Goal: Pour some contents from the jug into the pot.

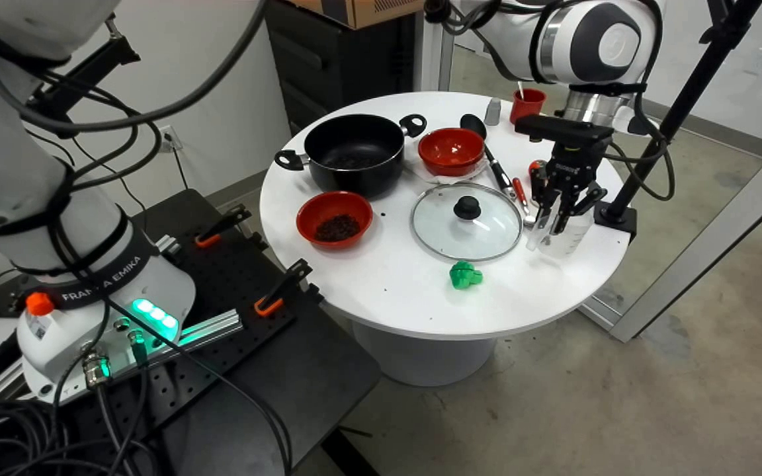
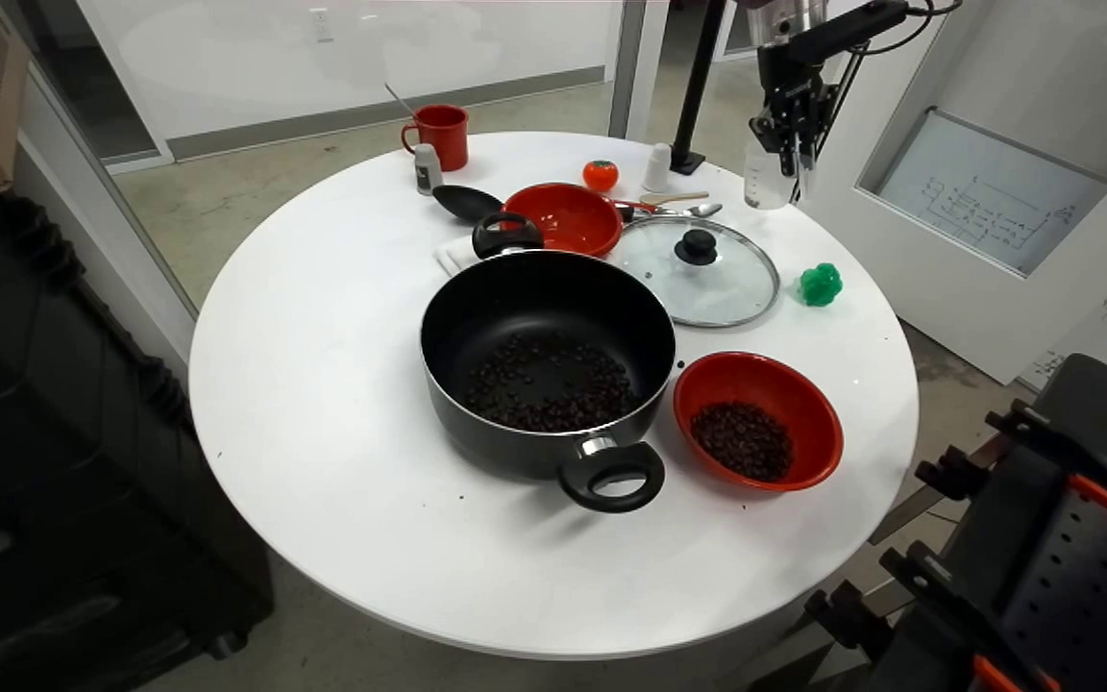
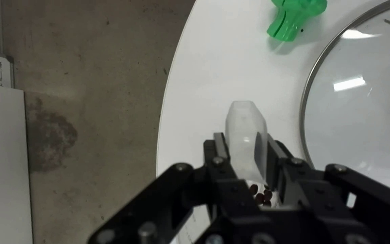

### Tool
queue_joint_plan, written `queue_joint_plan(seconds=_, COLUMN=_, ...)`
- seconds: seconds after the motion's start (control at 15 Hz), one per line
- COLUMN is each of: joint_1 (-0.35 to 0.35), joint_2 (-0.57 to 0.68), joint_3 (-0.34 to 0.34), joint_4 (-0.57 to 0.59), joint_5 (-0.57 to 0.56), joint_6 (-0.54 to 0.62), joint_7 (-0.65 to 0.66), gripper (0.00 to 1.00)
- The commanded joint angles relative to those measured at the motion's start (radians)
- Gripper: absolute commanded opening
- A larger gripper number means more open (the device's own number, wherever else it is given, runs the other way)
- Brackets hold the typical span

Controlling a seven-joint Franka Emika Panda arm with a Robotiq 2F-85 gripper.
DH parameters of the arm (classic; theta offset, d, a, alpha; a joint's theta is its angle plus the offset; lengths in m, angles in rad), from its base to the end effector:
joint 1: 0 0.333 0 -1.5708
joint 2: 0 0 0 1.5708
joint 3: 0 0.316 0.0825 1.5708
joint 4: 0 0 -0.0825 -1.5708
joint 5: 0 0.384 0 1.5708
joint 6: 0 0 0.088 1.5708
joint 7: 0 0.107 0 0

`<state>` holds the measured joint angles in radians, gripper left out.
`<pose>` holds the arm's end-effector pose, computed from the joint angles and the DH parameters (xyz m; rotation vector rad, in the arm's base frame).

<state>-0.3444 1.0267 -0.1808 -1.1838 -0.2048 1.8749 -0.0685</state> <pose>0.6333 -0.3469 0.1441 2.8085 -0.4265 -0.5908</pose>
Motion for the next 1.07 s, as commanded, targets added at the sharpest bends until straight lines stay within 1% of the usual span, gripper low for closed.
queue_joint_plan(seconds=0.0, joint_1=0.000, joint_2=0.100, joint_3=-0.023, joint_4=0.139, joint_5=0.028, joint_6=-0.050, joint_7=0.047, gripper=0.07)
queue_joint_plan(seconds=0.33, joint_1=0.000, joint_2=0.166, joint_3=-0.029, joint_4=0.219, joint_5=0.029, joint_6=-0.086, joint_7=0.085, gripper=0.07)
queue_joint_plan(seconds=0.4, joint_1=0.001, joint_2=0.175, joint_3=-0.030, joint_4=0.235, joint_5=0.031, joint_6=-0.098, joint_7=0.094, gripper=0.53)
queue_joint_plan(seconds=0.47, joint_1=0.000, joint_2=0.181, joint_3=-0.030, joint_4=0.253, joint_5=0.030, joint_6=-0.111, joint_7=0.097, gripper=0.55)
queue_joint_plan(seconds=0.53, joint_1=-0.001, joint_2=0.187, joint_3=-0.028, joint_4=0.269, joint_5=0.032, joint_6=-0.119, joint_7=0.099, gripper=0.60)
queue_joint_plan(seconds=0.87, joint_1=-0.009, joint_2=0.204, joint_3=-0.019, joint_4=0.334, joint_5=0.045, joint_6=-0.145, joint_7=0.091, gripper=0.98)
queue_joint_plan(seconds=1.0, joint_1=-0.011, joint_2=0.209, joint_3=-0.018, joint_4=0.354, joint_5=0.048, joint_6=-0.149, joint_7=0.089, gripper=1.00)
